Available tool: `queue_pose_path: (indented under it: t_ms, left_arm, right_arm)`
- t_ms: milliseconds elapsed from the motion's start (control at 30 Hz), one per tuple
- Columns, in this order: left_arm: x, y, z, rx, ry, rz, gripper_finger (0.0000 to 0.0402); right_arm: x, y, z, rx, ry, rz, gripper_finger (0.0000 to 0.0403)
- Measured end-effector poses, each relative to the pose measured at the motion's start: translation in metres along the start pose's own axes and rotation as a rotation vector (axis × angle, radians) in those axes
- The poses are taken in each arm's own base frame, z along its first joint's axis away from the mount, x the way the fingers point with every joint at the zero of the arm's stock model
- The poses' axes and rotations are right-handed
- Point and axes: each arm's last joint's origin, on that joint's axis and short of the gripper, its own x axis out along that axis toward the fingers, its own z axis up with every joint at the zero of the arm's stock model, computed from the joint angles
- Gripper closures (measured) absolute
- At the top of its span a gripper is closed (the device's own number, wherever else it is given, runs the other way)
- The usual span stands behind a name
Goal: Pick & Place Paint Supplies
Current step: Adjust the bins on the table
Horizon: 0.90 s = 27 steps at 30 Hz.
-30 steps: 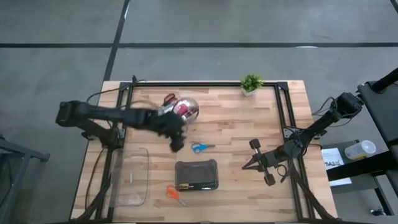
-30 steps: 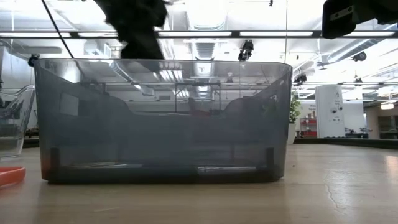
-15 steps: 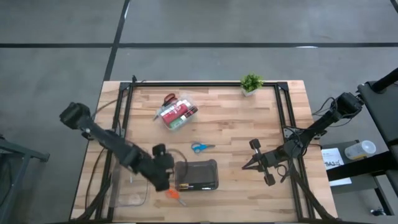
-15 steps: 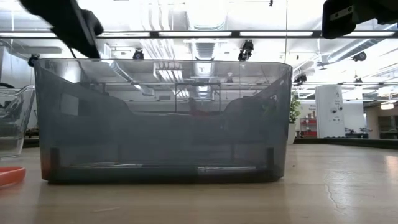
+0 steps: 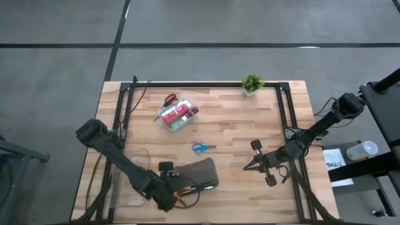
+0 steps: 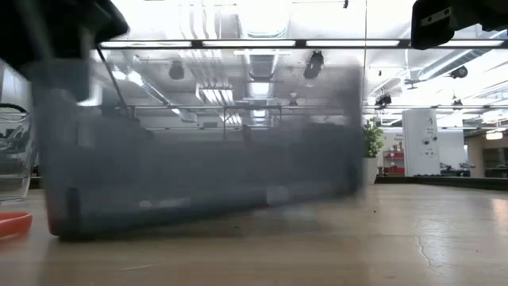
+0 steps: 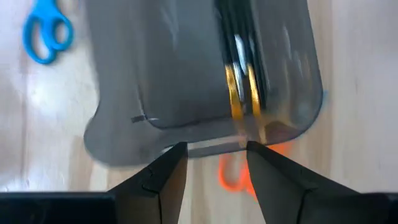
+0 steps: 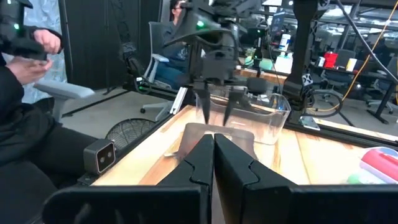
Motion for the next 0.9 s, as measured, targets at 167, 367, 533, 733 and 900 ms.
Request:
queue_pose_path:
  t_ms: [167, 367, 533, 733, 900]
  left_arm:
    - [-0.022, -0.008, 0.008, 0.06, -0.057, -0.034, 0.0225]
    - [-0.026, -0.012, 0.009, 0.07, -0.072, -0.041, 0.0225]
    - [-0.02, -0.015, -0.003, 0.056, -0.003, -0.081, 0.0225]
    - [-0.009, -0.024, -0.017, -0.027, 0.0, -0.115, 0.0225]
    - [0.015, -0.016, -0.028, -0.033, 0.003, -0.101, 0.0225]
  right_arm:
    - [0.0, 0.0, 0.0, 0.0, 0.0, 0.0, 0.0395]
    - [0.0, 0.0, 0.0, 0.0, 0.0, 0.0, 0.0395]
    - [0.0, 0.0, 0.0, 0.0, 0.0, 0.0, 0.0395]
    - [0.0, 0.0, 0.0, 0.0, 0.0, 0.001, 0.0395]
    - [0.0, 0.0, 0.0, 0.0, 0.0, 0.001, 0.0395]
